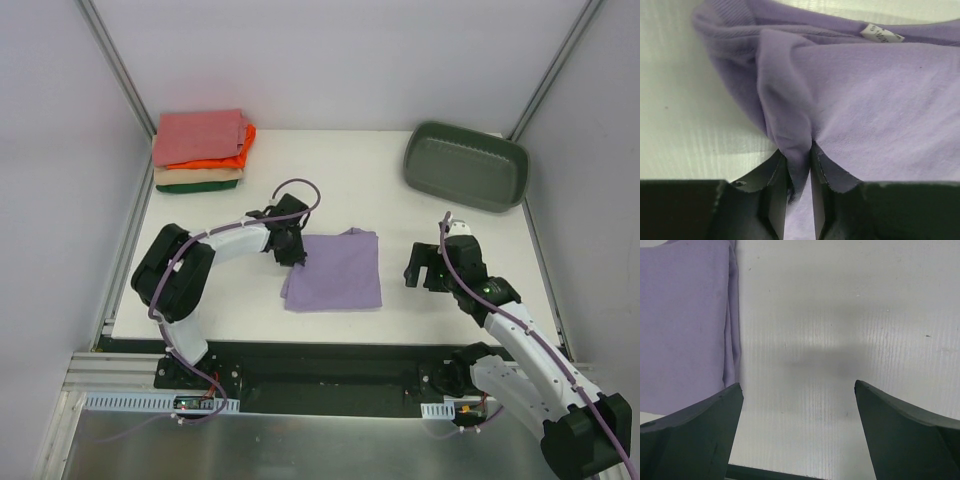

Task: Fold and stack the t-shirts
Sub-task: Put the neatly folded tshirt into the corner of the board with the left arm

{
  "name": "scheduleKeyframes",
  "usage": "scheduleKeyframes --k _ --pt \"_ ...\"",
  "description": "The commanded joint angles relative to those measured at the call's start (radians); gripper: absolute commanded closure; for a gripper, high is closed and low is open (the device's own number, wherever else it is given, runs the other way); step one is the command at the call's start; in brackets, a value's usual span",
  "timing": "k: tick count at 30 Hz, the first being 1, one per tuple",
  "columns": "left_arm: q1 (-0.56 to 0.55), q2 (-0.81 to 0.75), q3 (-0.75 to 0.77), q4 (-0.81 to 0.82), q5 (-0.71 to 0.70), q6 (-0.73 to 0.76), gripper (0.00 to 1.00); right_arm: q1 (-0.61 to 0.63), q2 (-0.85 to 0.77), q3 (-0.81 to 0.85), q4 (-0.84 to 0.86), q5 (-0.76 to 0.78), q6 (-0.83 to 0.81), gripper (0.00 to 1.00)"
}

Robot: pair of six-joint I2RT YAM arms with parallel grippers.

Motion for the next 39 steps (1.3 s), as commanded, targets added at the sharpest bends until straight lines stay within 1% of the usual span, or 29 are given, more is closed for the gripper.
scheduleKeyframes --k 1,3,6,12,15,18,20,22,26,29,34,37,39 --pt "-0.036 0.088 0.007 -0.127 -0.082 -0.012 0.85 -0.003 -0.007 0.004 0.017 -0.004 0.001 0.04" --pt "-0.037 0.103 0.030 -0.158 -0.122 -0.015 1.00 -0.006 -0.010 0.004 0.017 -0.004 0.001 0.04" --pt "-0.037 0.114 0.078 -0.215 -0.191 -0.002 1.00 -0.006 -0.017 0.004 0.014 -0.004 0.000 0.04" --pt "-0.037 0.080 0.168 -0.278 -0.431 0.069 1.00 -0.004 -0.027 0.001 0.011 -0.002 0.000 0.04" --pt "-0.036 0.086 0.237 -0.281 -0.550 0.138 1.00 -0.006 -0.030 -0.001 0.003 -0.010 -0.002 0.04" --pt "-0.034 0.124 0.315 -0.279 -0.692 0.214 1.00 -0.006 -0.026 0.005 -0.005 -0.052 -0.008 0.04" --pt "-0.027 0.173 0.387 -0.279 -0.784 0.289 1.00 -0.006 -0.020 0.007 -0.005 -0.068 -0.013 0.04" --pt "-0.010 0.242 0.470 -0.278 -0.843 0.354 1.00 -0.006 -0.014 0.005 -0.003 -0.071 -0.013 0.04" --pt "0.041 0.357 0.662 -0.269 -0.874 0.486 1.00 -0.006 0.003 0.012 -0.009 -0.071 -0.017 0.04" --pt "0.093 0.430 0.807 -0.252 -0.860 0.584 1.00 -0.006 0.014 0.015 -0.012 -0.073 -0.020 0.04" --pt "0.166 0.506 0.996 -0.207 -0.835 0.722 1.00 -0.006 0.034 0.018 -0.011 -0.060 -0.022 0.04" --pt "0.177 0.532 1.081 -0.189 -0.845 0.811 1.00 -0.006 0.057 0.021 -0.009 -0.054 -0.025 0.04" --pt "0.180 0.534 1.104 -0.142 -0.851 0.883 1.00 -0.004 0.077 0.028 -0.011 -0.045 -0.030 0.04"
